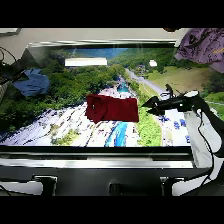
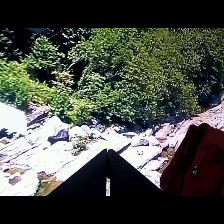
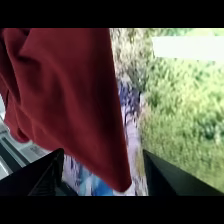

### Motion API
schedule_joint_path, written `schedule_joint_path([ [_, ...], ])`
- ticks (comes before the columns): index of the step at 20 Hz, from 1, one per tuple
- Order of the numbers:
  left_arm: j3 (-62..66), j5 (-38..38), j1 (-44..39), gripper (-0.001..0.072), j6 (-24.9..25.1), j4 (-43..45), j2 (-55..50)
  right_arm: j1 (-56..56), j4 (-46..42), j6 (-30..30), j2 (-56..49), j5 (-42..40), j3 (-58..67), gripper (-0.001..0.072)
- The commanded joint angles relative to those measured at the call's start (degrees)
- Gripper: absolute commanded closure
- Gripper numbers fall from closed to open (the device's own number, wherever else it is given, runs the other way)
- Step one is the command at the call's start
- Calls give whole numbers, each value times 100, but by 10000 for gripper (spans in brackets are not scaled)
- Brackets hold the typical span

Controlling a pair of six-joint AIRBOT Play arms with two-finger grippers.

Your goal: Fold the clothes and pants, and hang the long-sleeved shirts on hangers.

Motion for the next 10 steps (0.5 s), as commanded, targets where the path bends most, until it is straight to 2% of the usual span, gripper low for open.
schedule_joint_path([
  [1, -2, -11, 4, 692, -2, -2, 0, 72, 485, -400, -232, -514, -153, 175],
  [5, -2, -11, 4, 692, -2, -2, 0, 444, 503, -463, -446, -579, -153, 175],
  [6, -2, -11, 4, 692, -2, -2, 0, 535, 505, -461, -472, -614, -153, 194],
  [8, -2, -13, 4, 692, -2, -2, 0, 699, 522, -459, -474, -787, -151, 339],
  [9, -2, -13, 4, 692, -2, -2, 0, 734, 588, -459, -474, -835, -146, 522],
  [10, -2, -13, 4, 692, -2, -2, 0, 754, 647, -459, -468, -835, -122, 647],
])
